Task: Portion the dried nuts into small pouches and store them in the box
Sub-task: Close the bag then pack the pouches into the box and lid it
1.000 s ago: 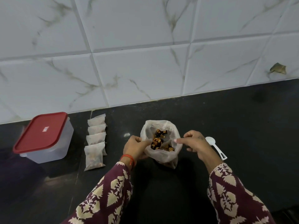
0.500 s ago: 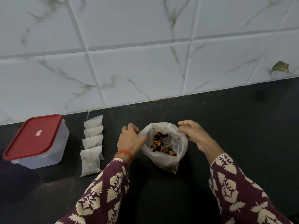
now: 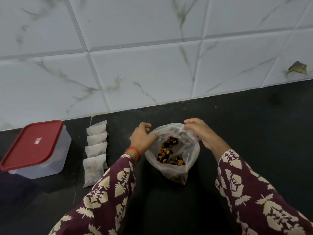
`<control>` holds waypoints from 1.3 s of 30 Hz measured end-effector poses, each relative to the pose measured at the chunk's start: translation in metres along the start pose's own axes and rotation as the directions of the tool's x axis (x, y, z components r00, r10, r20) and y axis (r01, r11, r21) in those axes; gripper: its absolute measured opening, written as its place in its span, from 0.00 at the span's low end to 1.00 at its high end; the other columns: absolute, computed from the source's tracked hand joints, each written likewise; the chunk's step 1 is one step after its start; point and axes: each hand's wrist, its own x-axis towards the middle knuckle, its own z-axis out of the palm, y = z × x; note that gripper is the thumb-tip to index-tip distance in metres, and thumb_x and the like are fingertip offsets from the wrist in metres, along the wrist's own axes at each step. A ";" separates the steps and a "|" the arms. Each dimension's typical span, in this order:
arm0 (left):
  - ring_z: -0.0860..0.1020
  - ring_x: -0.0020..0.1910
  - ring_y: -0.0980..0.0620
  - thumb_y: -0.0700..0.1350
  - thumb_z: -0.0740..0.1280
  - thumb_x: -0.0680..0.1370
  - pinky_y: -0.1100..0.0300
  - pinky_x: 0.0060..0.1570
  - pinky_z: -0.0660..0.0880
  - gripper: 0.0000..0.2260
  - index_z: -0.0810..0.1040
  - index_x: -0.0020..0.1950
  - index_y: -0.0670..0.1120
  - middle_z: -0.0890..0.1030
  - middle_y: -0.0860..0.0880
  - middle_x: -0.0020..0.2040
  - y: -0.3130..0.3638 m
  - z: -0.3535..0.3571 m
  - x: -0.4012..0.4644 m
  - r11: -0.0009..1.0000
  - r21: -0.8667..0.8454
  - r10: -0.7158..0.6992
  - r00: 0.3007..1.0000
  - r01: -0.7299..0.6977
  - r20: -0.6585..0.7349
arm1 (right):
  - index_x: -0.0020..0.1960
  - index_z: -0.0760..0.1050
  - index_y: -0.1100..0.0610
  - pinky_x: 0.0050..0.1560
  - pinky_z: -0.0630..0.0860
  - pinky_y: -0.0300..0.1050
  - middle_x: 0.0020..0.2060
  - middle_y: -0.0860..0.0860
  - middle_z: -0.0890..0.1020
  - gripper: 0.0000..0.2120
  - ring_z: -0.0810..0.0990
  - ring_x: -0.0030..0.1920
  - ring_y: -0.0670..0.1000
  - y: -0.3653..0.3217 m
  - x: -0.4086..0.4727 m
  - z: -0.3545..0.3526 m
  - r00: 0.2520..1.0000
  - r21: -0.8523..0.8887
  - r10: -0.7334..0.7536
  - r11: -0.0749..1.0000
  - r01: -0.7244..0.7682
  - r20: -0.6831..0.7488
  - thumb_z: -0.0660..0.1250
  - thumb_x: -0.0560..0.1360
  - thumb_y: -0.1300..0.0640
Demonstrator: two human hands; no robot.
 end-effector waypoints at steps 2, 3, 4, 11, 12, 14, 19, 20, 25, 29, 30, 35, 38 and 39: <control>0.75 0.58 0.48 0.50 0.67 0.76 0.55 0.58 0.72 0.21 0.72 0.66 0.43 0.76 0.47 0.60 0.004 0.000 0.004 0.993 -0.039 -0.101 0.983 0.108 0.156 | 0.63 0.74 0.54 0.47 0.72 0.43 0.57 0.50 0.76 0.17 0.75 0.55 0.50 -0.001 0.003 0.000 0.996 -0.082 0.060 0.995 -0.055 0.063 0.67 0.76 0.53; 0.76 0.56 0.48 0.51 0.66 0.77 0.55 0.56 0.73 0.17 0.76 0.62 0.43 0.78 0.47 0.58 0.006 0.000 0.006 0.997 -0.005 -0.076 0.984 0.078 0.160 | 0.61 0.77 0.55 0.46 0.73 0.41 0.54 0.51 0.79 0.15 0.77 0.52 0.49 -0.001 0.005 0.002 0.999 -0.130 0.018 0.991 -0.012 0.042 0.67 0.76 0.53; 0.77 0.51 0.50 0.50 0.65 0.78 0.57 0.52 0.74 0.12 0.80 0.56 0.44 0.80 0.47 0.53 0.008 0.001 0.006 0.999 0.034 -0.028 0.993 0.024 0.117 | 0.56 0.80 0.56 0.45 0.75 0.40 0.50 0.51 0.81 0.11 0.79 0.49 0.49 -0.001 0.005 0.005 0.998 -0.149 -0.057 0.987 0.056 -0.004 0.69 0.75 0.55; 0.75 0.50 0.53 0.44 0.70 0.74 0.63 0.47 0.70 0.07 0.79 0.51 0.49 0.76 0.50 0.53 0.010 -0.001 0.005 0.986 0.116 0.135 0.982 -0.120 -0.128 | 0.53 0.78 0.56 0.49 0.74 0.38 0.51 0.52 0.80 0.14 0.78 0.54 0.49 -0.016 0.010 -0.002 0.982 0.043 -0.187 0.981 0.187 -0.002 0.73 0.69 0.66; 0.75 0.53 0.52 0.45 0.70 0.74 0.62 0.49 0.70 0.11 0.78 0.55 0.48 0.75 0.49 0.55 0.010 -0.002 0.006 0.987 0.121 0.119 0.990 -0.109 -0.074 | 0.57 0.78 0.56 0.52 0.73 0.40 0.52 0.50 0.79 0.14 0.76 0.55 0.48 -0.017 0.010 -0.002 0.990 -0.038 -0.128 0.991 0.130 0.052 0.72 0.72 0.59; 0.76 0.57 0.50 0.47 0.69 0.76 0.61 0.53 0.72 0.16 0.76 0.63 0.46 0.77 0.48 0.58 0.014 -0.004 0.008 0.981 0.177 0.068 0.997 -0.074 0.043 | 0.52 0.79 0.54 0.53 0.72 0.43 0.48 0.48 0.78 0.09 0.76 0.51 0.47 -0.016 0.009 0.000 0.991 -0.228 -0.035 0.972 0.063 0.126 0.68 0.76 0.51; 0.77 0.48 0.48 0.38 0.65 0.72 0.56 0.47 0.75 0.09 0.79 0.44 0.52 0.80 0.50 0.45 0.023 -0.001 0.007 0.926 0.329 0.236 0.964 -0.185 -0.122 | 0.41 0.81 0.53 0.49 0.77 0.44 0.39 0.48 0.82 0.06 0.80 0.44 0.48 -0.024 0.007 0.011 0.955 -0.292 -0.282 0.924 0.245 -0.091 0.75 0.67 0.62; 0.76 0.48 0.47 0.37 0.65 0.70 0.55 0.46 0.74 0.09 0.77 0.43 0.52 0.78 0.50 0.44 0.023 -0.001 0.008 0.924 0.320 0.272 0.949 -0.212 -0.158 | 0.40 0.80 0.52 0.47 0.77 0.45 0.38 0.48 0.81 0.10 0.79 0.43 0.49 -0.025 0.007 0.011 0.950 -0.238 -0.292 0.936 0.260 -0.113 0.75 0.65 0.65; 0.73 0.59 0.44 0.46 0.67 0.72 0.56 0.60 0.70 0.23 0.71 0.68 0.48 0.71 0.44 0.62 0.030 -0.003 0.012 0.936 0.331 0.103 0.993 -0.117 0.060 | 0.55 0.78 0.56 0.42 0.73 0.38 0.49 0.50 0.81 0.12 0.78 0.49 0.47 -0.030 0.004 0.007 0.980 -0.181 -0.122 0.972 0.150 0.156 0.71 0.72 0.58; 0.77 0.55 0.48 0.52 0.65 0.76 0.56 0.56 0.73 0.13 0.81 0.56 0.47 0.81 0.47 0.54 0.042 -0.007 0.010 0.970 0.227 0.036 0.973 -0.089 0.226 | 0.47 0.83 0.56 0.55 0.78 0.49 0.46 0.51 0.84 0.06 0.82 0.49 0.49 -0.028 0.008 0.009 0.963 -0.262 -0.268 0.927 0.267 0.036 0.73 0.71 0.55; 0.78 0.52 0.49 0.49 0.66 0.76 0.58 0.52 0.74 0.10 0.81 0.52 0.47 0.81 0.47 0.51 0.043 -0.007 0.009 0.974 0.194 0.079 0.977 -0.118 0.198 | 0.44 0.83 0.54 0.55 0.79 0.50 0.43 0.51 0.85 0.04 0.83 0.47 0.49 -0.028 0.008 0.011 0.949 -0.248 -0.314 0.920 0.303 -0.006 0.75 0.69 0.57; 0.74 0.43 0.53 0.40 0.69 0.72 0.63 0.41 0.67 0.05 0.76 0.39 0.50 0.78 0.50 0.44 0.045 -0.002 0.006 0.951 0.176 0.286 0.942 -0.256 -0.176 | 0.36 0.79 0.49 0.49 0.79 0.44 0.37 0.45 0.83 0.11 0.81 0.42 0.46 -0.034 0.001 0.017 0.850 -0.242 -0.521 0.838 0.490 -0.084 0.78 0.64 0.62; 0.73 0.43 0.53 0.41 0.70 0.71 0.64 0.40 0.66 0.06 0.76 0.45 0.50 0.76 0.50 0.46 0.043 -0.004 0.006 0.960 0.103 0.275 0.947 -0.261 -0.163 | 0.51 0.78 0.51 0.51 0.77 0.39 0.47 0.47 0.81 0.14 0.79 0.49 0.45 -0.033 -0.002 0.007 0.911 -0.069 -0.410 0.909 0.412 0.040 0.76 0.67 0.59; 0.73 0.45 0.52 0.43 0.70 0.71 0.63 0.42 0.67 0.09 0.76 0.49 0.50 0.75 0.49 0.47 0.040 -0.007 0.006 0.970 0.062 0.240 0.963 -0.233 -0.125 | 0.57 0.77 0.52 0.53 0.76 0.40 0.51 0.47 0.80 0.17 0.78 0.52 0.45 -0.031 -0.002 0.002 0.930 -0.067 -0.362 0.928 0.366 0.067 0.74 0.70 0.58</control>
